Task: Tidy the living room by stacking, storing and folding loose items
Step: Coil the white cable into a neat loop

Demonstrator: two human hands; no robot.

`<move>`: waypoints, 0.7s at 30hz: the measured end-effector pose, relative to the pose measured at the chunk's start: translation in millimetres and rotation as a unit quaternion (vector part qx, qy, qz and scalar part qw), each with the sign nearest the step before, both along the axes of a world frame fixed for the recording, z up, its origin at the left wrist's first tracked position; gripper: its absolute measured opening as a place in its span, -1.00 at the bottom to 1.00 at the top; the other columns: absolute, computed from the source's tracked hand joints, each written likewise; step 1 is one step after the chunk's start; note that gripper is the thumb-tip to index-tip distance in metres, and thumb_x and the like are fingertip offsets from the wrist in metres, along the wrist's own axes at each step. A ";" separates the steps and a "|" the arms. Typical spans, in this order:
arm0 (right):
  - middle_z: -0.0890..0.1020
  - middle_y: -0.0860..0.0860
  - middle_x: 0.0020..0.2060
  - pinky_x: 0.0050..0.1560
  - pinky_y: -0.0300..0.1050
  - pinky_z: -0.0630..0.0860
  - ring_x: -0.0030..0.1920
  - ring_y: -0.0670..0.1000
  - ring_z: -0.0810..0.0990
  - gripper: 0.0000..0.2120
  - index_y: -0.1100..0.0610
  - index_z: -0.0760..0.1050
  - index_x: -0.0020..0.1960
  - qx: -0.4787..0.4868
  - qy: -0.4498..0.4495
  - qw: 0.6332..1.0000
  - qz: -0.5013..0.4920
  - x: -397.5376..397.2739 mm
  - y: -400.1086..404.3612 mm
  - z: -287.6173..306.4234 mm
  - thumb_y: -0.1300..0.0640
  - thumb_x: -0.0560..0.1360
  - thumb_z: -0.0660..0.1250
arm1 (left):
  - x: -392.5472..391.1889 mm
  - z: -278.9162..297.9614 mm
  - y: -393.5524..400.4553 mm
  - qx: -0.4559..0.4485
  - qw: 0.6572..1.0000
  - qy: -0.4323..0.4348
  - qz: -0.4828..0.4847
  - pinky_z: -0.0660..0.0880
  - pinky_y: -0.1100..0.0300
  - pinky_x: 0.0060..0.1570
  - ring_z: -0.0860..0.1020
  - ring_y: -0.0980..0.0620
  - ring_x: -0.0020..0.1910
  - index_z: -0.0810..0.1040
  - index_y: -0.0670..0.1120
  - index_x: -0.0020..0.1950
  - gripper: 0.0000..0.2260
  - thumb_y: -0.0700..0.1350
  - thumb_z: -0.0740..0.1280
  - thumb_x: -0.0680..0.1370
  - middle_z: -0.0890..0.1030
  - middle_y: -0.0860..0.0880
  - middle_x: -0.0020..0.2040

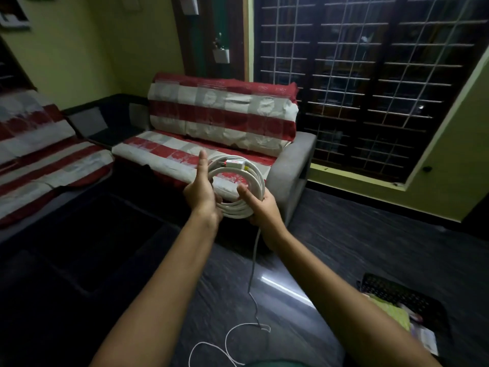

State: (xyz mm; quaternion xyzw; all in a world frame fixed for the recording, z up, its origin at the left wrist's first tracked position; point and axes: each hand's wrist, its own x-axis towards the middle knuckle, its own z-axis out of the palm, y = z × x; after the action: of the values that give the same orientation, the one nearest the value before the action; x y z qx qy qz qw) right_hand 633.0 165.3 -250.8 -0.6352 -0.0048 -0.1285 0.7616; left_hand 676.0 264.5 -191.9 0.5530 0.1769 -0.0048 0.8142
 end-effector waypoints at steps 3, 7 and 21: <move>0.67 0.07 -0.15 -0.13 -0.15 0.56 -0.16 -0.07 0.63 -0.78 0.15 0.56 0.03 0.008 -0.031 0.996 -0.079 -3.1 4.6 -1.4 0.04 0.47 0.43 | -5.2 -2.9 -3.6 -0.065 0.997 0.014 0.034 0.34 0.35 -0.58 0.39 0.18 -0.62 0.51 -0.08 -0.32 -0.56 0.29 0.41 0.39 0.43 0.14 -0.62; 0.62 -0.01 -0.19 -0.26 -0.21 0.49 -0.24 -0.11 0.57 -0.85 0.03 0.53 0.01 -0.113 -0.032 0.987 -0.113 2.5 -1.0 -4.3 -0.04 0.55 0.29 | -9.1 -14.2 -5.6 -0.105 0.994 0.008 0.042 0.30 0.38 -0.60 0.33 0.19 -0.62 0.49 -0.06 -0.34 -0.57 0.28 0.36 0.44 0.38 0.14 -0.61; 0.55 0.05 -0.02 -0.01 -0.16 0.47 -0.02 0.02 0.53 -0.82 0.25 0.49 0.09 -0.655 0.021 0.740 0.149 27.9 -26.3 57.5 0.18 0.56 0.24 | 5.9 -10.8 14.3 0.578 0.645 -0.429 -0.258 0.24 0.00 0.31 0.45 0.06 0.26 0.19 0.13 0.49 -0.11 0.58 0.00 0.27 0.47 0.02 0.35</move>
State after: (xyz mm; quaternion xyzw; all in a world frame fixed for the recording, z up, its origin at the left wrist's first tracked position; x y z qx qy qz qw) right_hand 661.0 138.9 -193.3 -0.9712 -0.1665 0.0344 0.1670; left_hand 681.9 278.8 -202.7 0.8747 -0.3750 0.1257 0.2802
